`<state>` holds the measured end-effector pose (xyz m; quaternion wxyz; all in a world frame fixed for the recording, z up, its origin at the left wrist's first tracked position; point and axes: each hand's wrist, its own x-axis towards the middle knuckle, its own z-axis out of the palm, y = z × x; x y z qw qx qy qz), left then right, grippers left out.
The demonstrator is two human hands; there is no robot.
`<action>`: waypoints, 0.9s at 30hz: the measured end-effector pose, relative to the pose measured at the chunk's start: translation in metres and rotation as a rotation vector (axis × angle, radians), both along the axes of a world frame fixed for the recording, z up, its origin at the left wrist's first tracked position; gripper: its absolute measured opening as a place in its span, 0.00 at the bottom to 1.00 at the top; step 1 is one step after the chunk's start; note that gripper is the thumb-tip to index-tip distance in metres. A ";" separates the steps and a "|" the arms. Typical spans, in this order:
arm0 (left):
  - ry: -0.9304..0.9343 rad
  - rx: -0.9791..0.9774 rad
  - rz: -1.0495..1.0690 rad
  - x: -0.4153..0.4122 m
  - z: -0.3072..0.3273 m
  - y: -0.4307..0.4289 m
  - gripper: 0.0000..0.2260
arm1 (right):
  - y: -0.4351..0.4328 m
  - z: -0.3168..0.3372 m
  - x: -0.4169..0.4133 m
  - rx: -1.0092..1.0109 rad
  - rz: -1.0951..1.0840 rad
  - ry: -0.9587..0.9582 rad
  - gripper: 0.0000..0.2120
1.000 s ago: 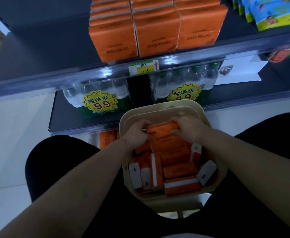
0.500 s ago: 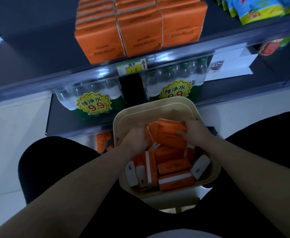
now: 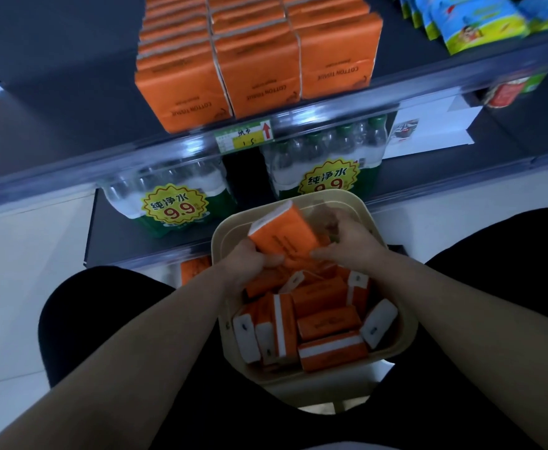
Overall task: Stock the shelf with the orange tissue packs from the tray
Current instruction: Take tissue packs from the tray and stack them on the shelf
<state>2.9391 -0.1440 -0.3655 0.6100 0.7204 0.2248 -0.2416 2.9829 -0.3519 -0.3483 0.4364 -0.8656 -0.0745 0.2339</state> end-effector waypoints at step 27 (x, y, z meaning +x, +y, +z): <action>0.147 0.714 -0.566 -0.042 -0.037 -0.016 0.30 | -0.016 -0.004 -0.017 -0.508 0.213 -0.323 0.23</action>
